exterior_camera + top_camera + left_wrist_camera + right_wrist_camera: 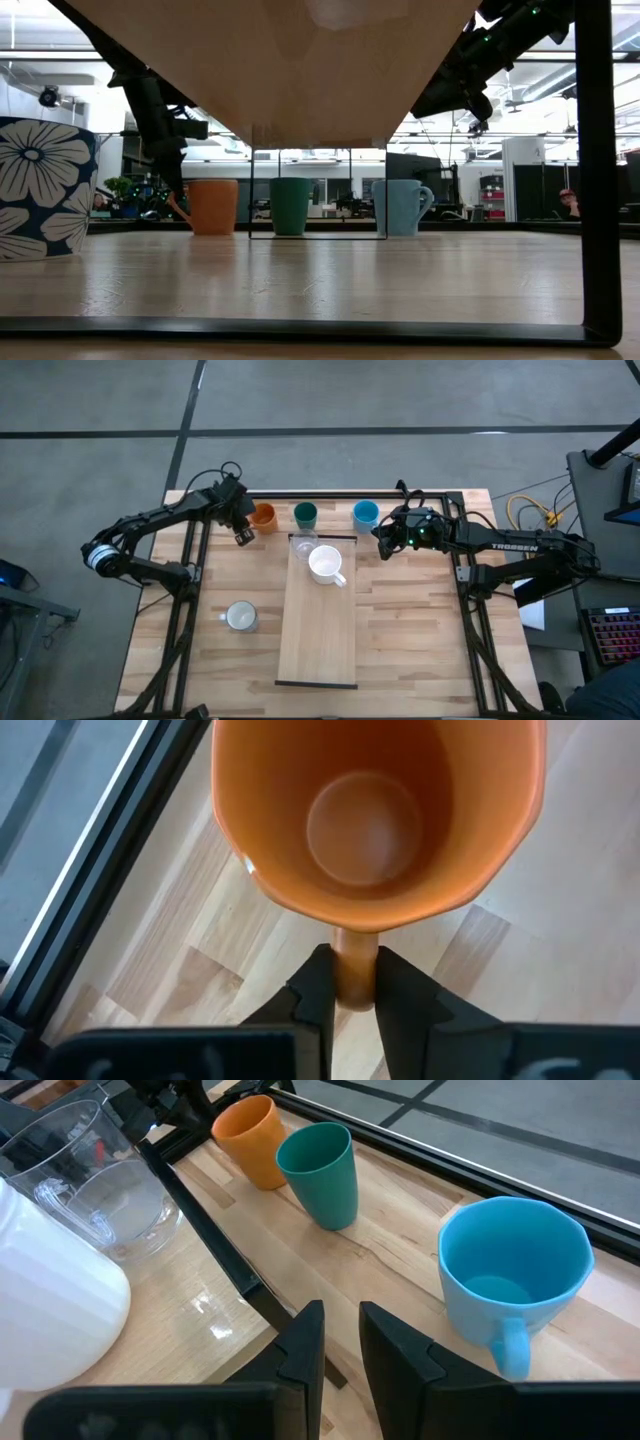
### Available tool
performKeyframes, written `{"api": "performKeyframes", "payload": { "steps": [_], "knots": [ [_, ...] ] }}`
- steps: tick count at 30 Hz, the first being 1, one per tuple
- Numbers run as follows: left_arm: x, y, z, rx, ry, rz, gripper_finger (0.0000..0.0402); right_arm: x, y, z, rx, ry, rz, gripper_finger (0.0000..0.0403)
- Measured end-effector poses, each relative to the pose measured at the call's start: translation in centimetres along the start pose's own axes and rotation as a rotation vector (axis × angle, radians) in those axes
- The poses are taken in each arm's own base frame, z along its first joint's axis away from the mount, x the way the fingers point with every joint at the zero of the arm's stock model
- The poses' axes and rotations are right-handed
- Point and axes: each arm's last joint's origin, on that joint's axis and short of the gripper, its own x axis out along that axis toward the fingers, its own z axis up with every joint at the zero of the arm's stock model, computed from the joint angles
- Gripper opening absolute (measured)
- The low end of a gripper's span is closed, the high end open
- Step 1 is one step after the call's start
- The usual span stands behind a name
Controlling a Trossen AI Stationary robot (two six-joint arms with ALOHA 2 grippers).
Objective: Stack small to large cups/mugs on shelf
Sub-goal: Put the orange mug on the shelf
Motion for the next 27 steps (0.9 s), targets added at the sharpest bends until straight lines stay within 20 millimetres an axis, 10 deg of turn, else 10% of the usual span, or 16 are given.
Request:
{"api": "performKeyframes", "payload": {
  "steps": [27],
  "knots": [
    [-8.8, 0.4, 0.3, -0.087, -0.180, 0.151, 0.0029, 0.0, 0.0, 0.0, 0.000, 0.002, 0.000, 0.0061]
  ]
}}
